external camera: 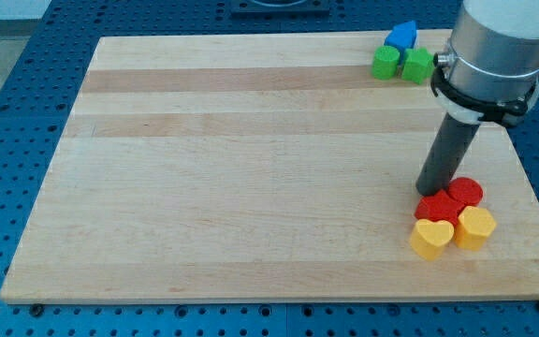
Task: Point your arm at the green star
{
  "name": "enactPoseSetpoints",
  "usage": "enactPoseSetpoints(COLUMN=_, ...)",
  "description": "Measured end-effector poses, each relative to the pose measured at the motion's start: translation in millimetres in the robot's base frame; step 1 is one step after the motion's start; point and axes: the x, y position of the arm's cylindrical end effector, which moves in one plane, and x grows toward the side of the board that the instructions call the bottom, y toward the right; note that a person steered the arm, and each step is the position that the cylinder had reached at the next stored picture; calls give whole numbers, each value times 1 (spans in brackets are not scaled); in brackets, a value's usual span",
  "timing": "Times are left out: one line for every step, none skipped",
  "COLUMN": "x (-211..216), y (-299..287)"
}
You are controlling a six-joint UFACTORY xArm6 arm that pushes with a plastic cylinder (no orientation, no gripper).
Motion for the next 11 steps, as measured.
enactPoseSetpoints(x=-2, y=-1)
enactPoseSetpoints(x=-18, y=-6)
enactPoseSetpoints(x=-44, y=-6)
enactPoseSetpoints(x=-72, y=-6)
enactPoseSetpoints(x=-99, y=-3)
enactPoseSetpoints(x=-125, y=12)
enactPoseSetpoints(x=-134, y=51)
enactPoseSetpoints(x=-155, y=79)
enactPoseSetpoints(x=-181, y=86)
enactPoseSetpoints(x=-205, y=86)
enactPoseSetpoints(x=-221, y=86)
